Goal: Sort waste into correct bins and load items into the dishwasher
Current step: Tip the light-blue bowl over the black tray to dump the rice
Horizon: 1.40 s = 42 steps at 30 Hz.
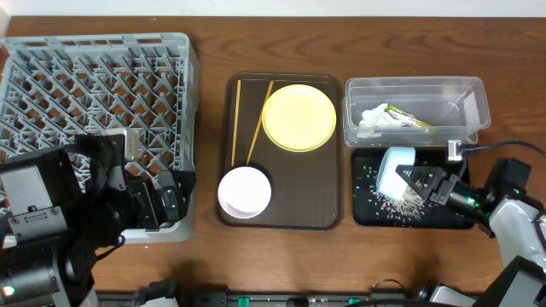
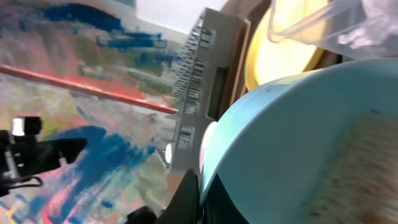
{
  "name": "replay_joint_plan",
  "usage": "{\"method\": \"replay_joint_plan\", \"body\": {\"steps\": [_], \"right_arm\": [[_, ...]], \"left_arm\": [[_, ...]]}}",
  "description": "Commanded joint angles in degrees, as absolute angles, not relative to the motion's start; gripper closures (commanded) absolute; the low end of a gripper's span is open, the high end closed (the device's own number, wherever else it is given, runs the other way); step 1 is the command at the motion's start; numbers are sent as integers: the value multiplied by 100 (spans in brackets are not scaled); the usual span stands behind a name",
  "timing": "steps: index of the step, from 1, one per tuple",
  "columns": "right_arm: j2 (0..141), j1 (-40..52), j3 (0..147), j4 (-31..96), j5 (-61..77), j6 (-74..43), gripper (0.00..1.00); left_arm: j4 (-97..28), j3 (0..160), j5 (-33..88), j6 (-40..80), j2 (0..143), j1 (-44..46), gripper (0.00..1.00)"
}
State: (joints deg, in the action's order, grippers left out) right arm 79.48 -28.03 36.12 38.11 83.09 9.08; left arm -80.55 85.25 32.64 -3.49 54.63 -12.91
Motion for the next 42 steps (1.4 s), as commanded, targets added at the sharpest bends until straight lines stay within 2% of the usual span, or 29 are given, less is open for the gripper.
{"method": "replay_joint_plan", "body": {"steps": [1, 4, 6, 9, 11, 12, 14, 15, 17, 18, 20, 23, 24, 27, 30, 33, 36, 39, 42], "right_arm": [[7964, -2836, 3581, 3817, 8825, 1035, 99], [7964, -2781, 3581, 3745, 8650, 1160, 99], [7983, -2783, 3581, 3623, 8044, 609, 99], [7946, -2714, 3581, 3815, 8696, 1037, 99], [7946, -2694, 3581, 3625, 8060, 794, 99], [7948, -2692, 3581, 3623, 8112, 471, 99], [7905, -2626, 3581, 3693, 8923, 832, 99], [7883, -2576, 3583, 3651, 8849, 985, 99], [7881, -2541, 3583, 3424, 7800, 475, 99], [7889, -2541, 3583, 3378, 7924, 132, 99], [7856, -2508, 3583, 3398, 8945, 561, 99], [7813, -2429, 3599, 3267, 7911, 434, 99], [7819, -2434, 3597, 3253, 7596, -36, 99], [7787, -2357, 3599, 3282, 8589, 585, 99], [7797, -2318, 3599, 3124, 7564, 30, 99], [7758, -2268, 3599, 3085, 8672, 440, 99], [7762, -2244, 3599, 2991, 7791, -180, 99], [7752, -2231, 3597, 2978, 8580, 176, 99], [7752, -2233, 3597, 2936, 7784, -126, 99]], "left_arm": [[-8053, 8621, 3301, -447, 5465, -1271, 2], [-8053, 8621, 3299, -447, 5465, -1271, 2], [-8053, 8621, 3299, -447, 5465, -1271, 2], [-8053, 8621, 3301, -447, 5465, -1271, 2], [-8053, 8621, 3299, -445, 5465, -1271, 2], [-8053, 8621, 3299, -447, 5465, -1271, 2], [-8053, 8621, 3299, -445, 5465, -1271, 2], [-8053, 8621, 3299, -447, 5465, -1271, 2], [-8053, 8621, 3301, -447, 5465, -1271, 2], [-8053, 8621, 3299, -447, 5465, -1271, 2], [-8053, 8621, 3299, -447, 5465, -1271, 2], [-8053, 8621, 3301, -447, 5465, -1271, 2], [-8053, 8621, 3299, -447, 5465, -1271, 2], [-8053, 8621, 3299, -447, 5465, -1271, 2], [-8053, 8621, 3301, -447, 5465, -1271, 2], [-8053, 8621, 3301, -447, 5465, -1271, 2], [-8053, 8621, 3301, -445, 5465, -1271, 2], [-8053, 8621, 3301, -447, 5465, -1271, 2], [-8053, 8621, 3301, -447, 5465, -1271, 2]]}}
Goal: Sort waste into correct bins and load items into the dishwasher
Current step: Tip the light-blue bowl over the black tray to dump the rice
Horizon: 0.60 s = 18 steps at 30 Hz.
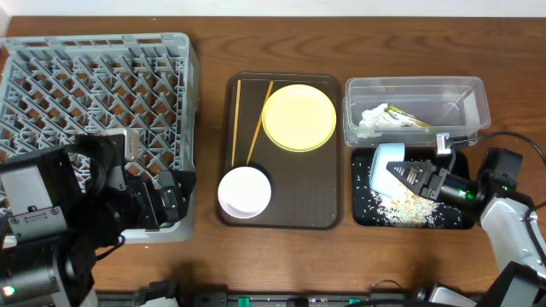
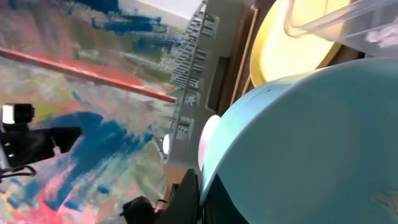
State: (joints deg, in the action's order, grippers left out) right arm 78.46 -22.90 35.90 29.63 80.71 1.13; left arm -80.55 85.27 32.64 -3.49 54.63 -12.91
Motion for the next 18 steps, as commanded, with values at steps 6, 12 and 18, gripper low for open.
{"method": "replay_joint_plan", "body": {"steps": [6, 12, 18], "right_arm": [[7747, -2128, 3599, 2777, 8532, -537, 99], [7701, -1957, 3605, 2644, 7441, -773, 99], [7644, -1848, 3621, 2252, 8635, 261, 99]], "left_arm": [[-8053, 8621, 3299, -447, 5465, -1271, 2], [-8053, 8621, 3299, -445, 5465, -1271, 2], [-8053, 8621, 3301, -447, 5465, -1271, 2]]}}
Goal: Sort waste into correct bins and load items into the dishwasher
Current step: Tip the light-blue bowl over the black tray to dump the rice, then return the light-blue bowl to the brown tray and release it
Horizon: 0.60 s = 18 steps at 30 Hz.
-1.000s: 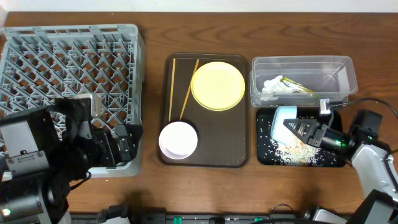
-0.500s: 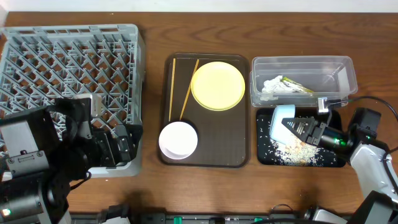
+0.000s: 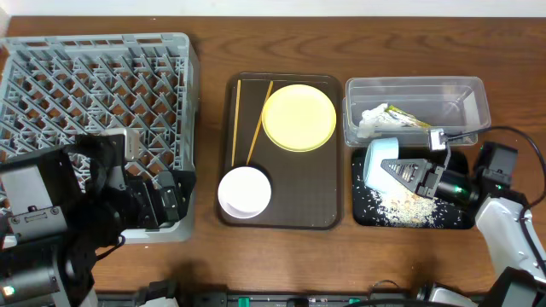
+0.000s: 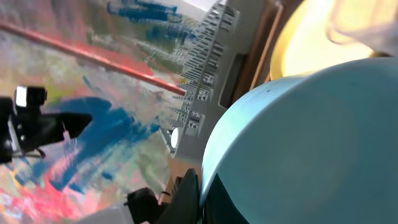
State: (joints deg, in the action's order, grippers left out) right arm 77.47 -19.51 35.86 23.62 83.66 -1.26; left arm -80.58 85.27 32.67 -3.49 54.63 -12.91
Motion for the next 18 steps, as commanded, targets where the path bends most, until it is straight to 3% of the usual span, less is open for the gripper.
{"method": "replay_joint_plan", "body": {"steps": [1, 5, 9, 12, 15, 18], "right_arm": [[7644, -1870, 3621, 2154, 8484, 71, 99], [7640, -1861, 3621, 1863, 8372, -604, 99], [7640, -1857, 3621, 2486, 6420, -2040, 99], [7636, -1785, 3621, 2550, 6805, -2093, 99], [7609, -1577, 3629, 1673, 8208, -1994, 98], [7422, -1090, 3747, 902, 8385, -2412, 99]], "left_arm": [[-8053, 8621, 3299, -447, 5465, -1271, 2], [-8053, 8621, 3301, -447, 5465, -1271, 2], [-8053, 8621, 3299, -445, 5465, -1271, 2], [-8053, 8621, 3299, -447, 5465, -1271, 2], [-8053, 8621, 3301, -447, 5465, -1271, 2], [-8053, 8621, 3301, -447, 5465, -1271, 2]]}}
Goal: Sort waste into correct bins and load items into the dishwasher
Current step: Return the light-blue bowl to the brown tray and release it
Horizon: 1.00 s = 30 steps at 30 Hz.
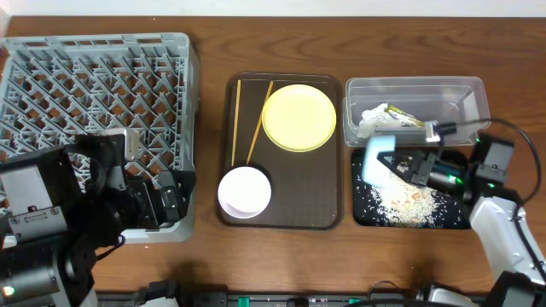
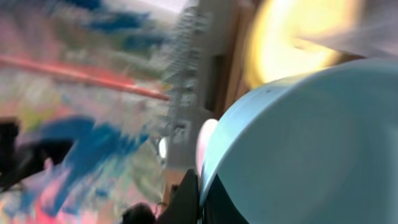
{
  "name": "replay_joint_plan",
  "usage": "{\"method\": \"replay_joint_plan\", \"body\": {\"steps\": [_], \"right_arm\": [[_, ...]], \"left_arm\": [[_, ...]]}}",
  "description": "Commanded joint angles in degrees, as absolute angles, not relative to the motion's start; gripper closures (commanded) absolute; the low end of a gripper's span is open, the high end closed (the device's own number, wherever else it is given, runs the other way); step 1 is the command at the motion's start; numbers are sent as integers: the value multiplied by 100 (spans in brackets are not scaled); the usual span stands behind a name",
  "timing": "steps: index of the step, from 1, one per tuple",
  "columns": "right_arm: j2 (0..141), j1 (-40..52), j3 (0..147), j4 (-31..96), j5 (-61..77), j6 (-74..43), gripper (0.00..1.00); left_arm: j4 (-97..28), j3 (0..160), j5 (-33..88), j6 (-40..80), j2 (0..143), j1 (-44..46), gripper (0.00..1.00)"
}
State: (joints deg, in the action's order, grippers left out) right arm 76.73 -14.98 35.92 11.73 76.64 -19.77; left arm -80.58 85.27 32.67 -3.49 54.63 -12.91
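Observation:
My right gripper (image 1: 401, 165) is shut on the rim of a light blue bowl (image 1: 378, 159), tipped on its side above the left end of the black bin (image 1: 456, 219). Spilled rice (image 1: 408, 201) lies on that bin's floor. In the right wrist view the blue bowl (image 2: 311, 143) fills the right half, its rim pinched between the dark fingers (image 2: 188, 198); the picture is blurred. On the brown tray (image 1: 328, 217) lie a yellow plate (image 1: 299, 117), a white bowl (image 1: 245, 191) and chopsticks (image 1: 248, 121). My left gripper (image 1: 171, 200) rests at the grey dish rack (image 1: 94, 85); its jaws are unclear.
A clear plastic bin (image 1: 415, 109) holding crumpled white waste stands behind the black bin. A cable runs from the right arm over the bins' right ends. The left arm's body covers the rack's front edge.
The right gripper has lifted and shifted slightly further from the front with the blue bowl, which now stands more edge-on. The left arm has not moved.
The right gripper held the blue bowl tilted over the black bin with rice falling from it. Then the bowl was further left, with more rice lying on the bin floor. Now the bowl is tipped on edge at the bin's left end.

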Motion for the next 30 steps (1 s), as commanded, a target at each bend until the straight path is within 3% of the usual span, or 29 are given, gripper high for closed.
{"method": "replay_joint_plan", "body": {"steps": [1, 5, 13, 17, 23, 24, 26, 30], "right_arm": [[7323, -836, 3795, 696, 8219, -2484, 99], [6897, 622, 4064, 582, 6182, -2657, 99], [7098, 3529, 4569, 2025, 528, -2609, 99], [7467, 4215, 4589, 2051, 1, -2307, 99], [8313, 4390, 4626, 1988, 161, -2281, 98], [8416, 4390, 4654, 1988, 322, -2174, 93], [8534, 4397, 4755, 2016, 580, -1949, 63], [8503, 4392, 5321, 2534, 620, -1649, 46]], "left_arm": [[-8053, 8621, 3299, -447, 5465, -1271, 2], [-8053, 8621, 3299, -445, 5465, -1271, 2], [-8053, 8621, 3299, -447, 5465, -1271, 2], [-8053, 8621, 3301, -447, 5465, -1271, 2], [-8055, 8621, 3299, -447, 5465, -1271, 2], [-8055, 8621, 3301, -447, 5465, -1271, 2], [-8053, 8621, 3301, -447, 5465, -1271, 2], [-8053, 8621, 3301, -447, 5465, -1271, 2]]}}
